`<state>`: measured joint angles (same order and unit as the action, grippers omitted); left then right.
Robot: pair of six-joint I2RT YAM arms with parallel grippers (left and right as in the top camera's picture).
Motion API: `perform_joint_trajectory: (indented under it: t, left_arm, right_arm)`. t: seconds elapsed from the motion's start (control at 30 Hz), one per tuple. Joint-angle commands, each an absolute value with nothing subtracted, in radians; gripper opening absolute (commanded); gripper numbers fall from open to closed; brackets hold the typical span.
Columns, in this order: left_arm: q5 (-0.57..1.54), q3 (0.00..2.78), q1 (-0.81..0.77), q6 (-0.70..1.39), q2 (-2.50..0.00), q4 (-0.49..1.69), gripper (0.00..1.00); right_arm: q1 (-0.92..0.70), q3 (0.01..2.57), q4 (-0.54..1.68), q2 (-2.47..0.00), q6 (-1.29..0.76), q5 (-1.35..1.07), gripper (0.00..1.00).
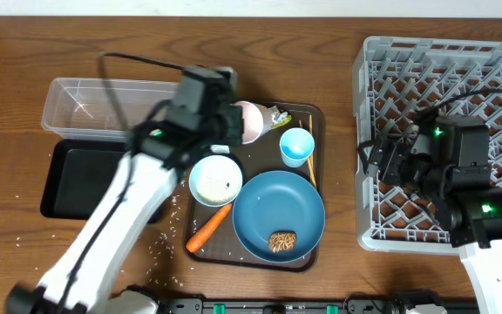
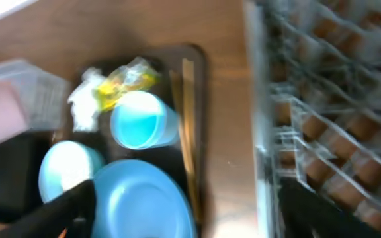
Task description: Sort waste into correct bins and load items into the dishwasher rack
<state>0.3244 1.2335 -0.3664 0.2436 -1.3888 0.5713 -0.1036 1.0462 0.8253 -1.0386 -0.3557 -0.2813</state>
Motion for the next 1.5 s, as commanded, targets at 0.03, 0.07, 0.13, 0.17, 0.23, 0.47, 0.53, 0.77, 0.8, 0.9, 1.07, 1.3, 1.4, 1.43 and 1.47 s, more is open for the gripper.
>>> perform_joint_trajectory:
  t: [0.03, 0.07, 0.13, 0.17, 0.23, 0.47, 0.53, 0.77, 0.8, 0.9, 1.07, 1.3, 1.4, 1.43, 1.47]
  left_arm:
    - [0.780, 1.248, -0.295, 0.149, -1.309, 0.574, 0.06]
    - [0.860, 1.248, -0.279, 0.141, -1.299, 0.573, 0.06]
    - [1.049, 1.248, -0.253, 0.112, -1.288, 0.567, 0.06]
    - [1.150, 1.248, -0.246, 0.100, -1.287, 0.563, 0.06]
    - [1.240, 1.248, -0.244, 0.097, -1.288, 0.560, 0.06]
    - [1.457, 1.248, -0.248, 0.098, -1.287, 0.526, 0.06]
    - [1.459, 1.248, -0.248, 0.099, -1.287, 0.526, 0.06]
    - [1.504, 1.248, -0.248, 0.102, -1.287, 0.517, 0.06]
    - [1.504, 1.248, -0.248, 0.102, -1.287, 0.515, 0.06]
    - [1.503, 1.248, -0.248, 0.102, -1.287, 0.511, 0.06]
    - [1.484, 1.248, -0.248, 0.102, -1.287, 0.507, 0.06]
    - [1.464, 1.248, -0.248, 0.102, -1.287, 0.507, 0.06]
    - [1.410, 1.248, -0.248, 0.102, -1.287, 0.507, 0.31]
    - [1.372, 1.248, -0.247, 0.102, -1.287, 0.508, 0.43]
    - [1.340, 1.248, -0.246, 0.102, -1.287, 0.507, 0.52]
  right_arm:
    - [-0.102, 1.064, 0.727, -1.032, -0.134, -0.727, 0.79]
    - [-0.103, 1.064, 0.696, -1.032, -0.086, -0.833, 0.79]
    - [-0.106, 1.064, 0.633, -1.032, -0.009, -1.032, 0.79]
    - [-0.107, 1.064, 0.596, -1.032, 0.010, -1.124, 0.79]
    - [-0.110, 1.064, 0.545, -1.032, 0.009, -1.213, 0.80]
    - [-0.189, 1.064, 0.400, -1.032, 0.009, -1.354, 0.84]
    - [-0.218, 1.064, 0.375, -1.032, 0.010, -1.351, 0.84]
    - [-0.303, 1.064, 0.330, -1.035, 0.009, -1.167, 0.79]
    - [-0.313, 1.064, 0.321, -1.035, 0.009, -1.168, 0.80]
    - [-0.352, 1.064, 0.293, -1.035, 0.009, -1.167, 0.81]
    - [-0.400, 1.064, 0.249, -1.035, 0.008, -1.158, 0.73]
    - [-0.426, 1.064, 0.250, -1.039, -0.029, -1.058, 0.54]
    - [-0.426, 1.064, 0.250, -1.036, -0.029, -1.057, 0.52]
    - [-0.423, 1.064, 0.252, -1.034, -0.029, -1.056, 0.53]
    - [-0.419, 1.064, 0.261, -1.031, -0.029, -1.045, 0.52]
